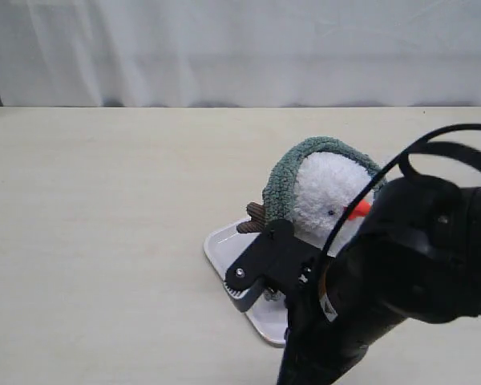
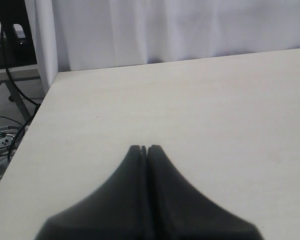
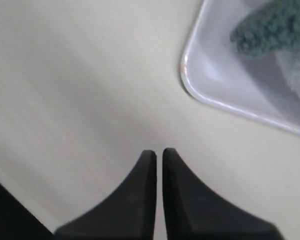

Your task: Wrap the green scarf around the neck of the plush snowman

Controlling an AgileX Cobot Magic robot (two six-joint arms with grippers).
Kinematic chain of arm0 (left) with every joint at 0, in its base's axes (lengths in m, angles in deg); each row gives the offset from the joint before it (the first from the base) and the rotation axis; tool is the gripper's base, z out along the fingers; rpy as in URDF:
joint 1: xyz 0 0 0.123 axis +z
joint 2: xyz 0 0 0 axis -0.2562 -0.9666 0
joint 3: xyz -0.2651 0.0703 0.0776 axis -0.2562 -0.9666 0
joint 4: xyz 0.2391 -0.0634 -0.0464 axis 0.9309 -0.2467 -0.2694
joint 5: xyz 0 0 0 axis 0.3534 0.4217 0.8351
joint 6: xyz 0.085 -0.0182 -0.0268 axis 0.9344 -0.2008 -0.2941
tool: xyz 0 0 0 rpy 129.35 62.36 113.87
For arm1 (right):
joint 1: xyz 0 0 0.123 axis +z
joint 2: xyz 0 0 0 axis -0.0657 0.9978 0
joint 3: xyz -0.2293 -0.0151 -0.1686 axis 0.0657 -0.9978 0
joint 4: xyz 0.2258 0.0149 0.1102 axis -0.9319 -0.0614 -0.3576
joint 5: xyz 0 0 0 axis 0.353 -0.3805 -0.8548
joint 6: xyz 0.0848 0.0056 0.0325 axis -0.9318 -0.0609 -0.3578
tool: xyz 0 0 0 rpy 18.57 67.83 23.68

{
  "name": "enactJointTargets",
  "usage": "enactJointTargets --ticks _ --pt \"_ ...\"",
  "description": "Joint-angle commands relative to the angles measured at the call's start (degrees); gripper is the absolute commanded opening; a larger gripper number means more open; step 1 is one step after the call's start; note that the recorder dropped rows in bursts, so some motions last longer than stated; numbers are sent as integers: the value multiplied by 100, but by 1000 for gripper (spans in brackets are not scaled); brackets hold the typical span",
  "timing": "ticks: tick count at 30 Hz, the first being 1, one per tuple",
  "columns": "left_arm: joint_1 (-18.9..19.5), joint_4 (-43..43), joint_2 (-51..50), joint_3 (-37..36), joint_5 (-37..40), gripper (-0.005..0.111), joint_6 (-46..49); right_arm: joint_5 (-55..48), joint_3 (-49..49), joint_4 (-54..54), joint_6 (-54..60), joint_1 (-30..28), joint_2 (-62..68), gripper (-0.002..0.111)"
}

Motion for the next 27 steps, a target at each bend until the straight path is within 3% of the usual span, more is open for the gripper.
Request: enactJointTargets --ticks 1,7,13,27 --pt "28 -44 14 -20 -79 0 8 186 -261 739 -873 -7 158 4" --pt "28 -44 14 -20 -79 0 8 416 -279 574 -1046 -7 660 4" --pt "28 -31 14 -20 -79 0 8 1704 -617 544 -1164 -7 1036 4" --pt "28 -31 14 -20 -79 0 8 2385 -352 841 -1180 -15 1662 4"
